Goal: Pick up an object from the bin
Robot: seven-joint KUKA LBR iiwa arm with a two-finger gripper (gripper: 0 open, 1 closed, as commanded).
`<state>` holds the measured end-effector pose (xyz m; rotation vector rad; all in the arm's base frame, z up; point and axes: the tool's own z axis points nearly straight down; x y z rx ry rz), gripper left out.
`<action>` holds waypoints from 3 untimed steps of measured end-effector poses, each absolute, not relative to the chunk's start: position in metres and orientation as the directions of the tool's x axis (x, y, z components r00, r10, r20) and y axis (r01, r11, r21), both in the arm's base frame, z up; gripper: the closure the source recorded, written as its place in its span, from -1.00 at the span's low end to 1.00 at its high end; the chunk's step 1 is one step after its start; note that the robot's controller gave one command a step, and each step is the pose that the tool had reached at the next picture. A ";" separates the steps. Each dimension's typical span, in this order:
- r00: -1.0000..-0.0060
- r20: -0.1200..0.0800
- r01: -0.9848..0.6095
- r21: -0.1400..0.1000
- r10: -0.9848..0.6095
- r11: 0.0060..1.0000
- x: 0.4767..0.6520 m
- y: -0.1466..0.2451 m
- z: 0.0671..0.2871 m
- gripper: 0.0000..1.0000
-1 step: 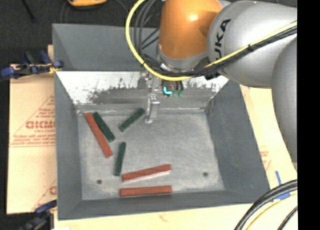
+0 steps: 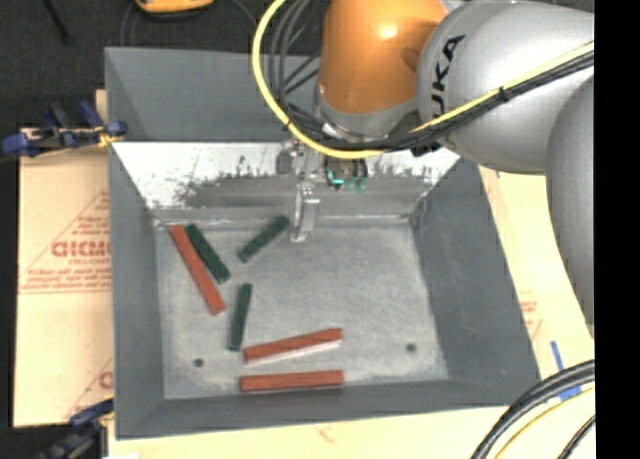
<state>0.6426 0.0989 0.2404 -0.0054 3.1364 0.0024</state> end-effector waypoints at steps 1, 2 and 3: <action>-0.998 -0.010 -0.066 0.000 -0.066 0.998 0.634 0.097 0.197 -1.00; -0.960 -0.006 -0.279 -0.002 -0.279 0.960 0.619 0.101 0.145 -1.00; -0.894 -0.007 -0.448 -0.003 -0.448 0.894 0.632 0.091 0.099 -1.00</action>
Offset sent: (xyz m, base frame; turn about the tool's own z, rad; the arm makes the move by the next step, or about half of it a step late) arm -0.0325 0.0049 -0.1161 -0.3175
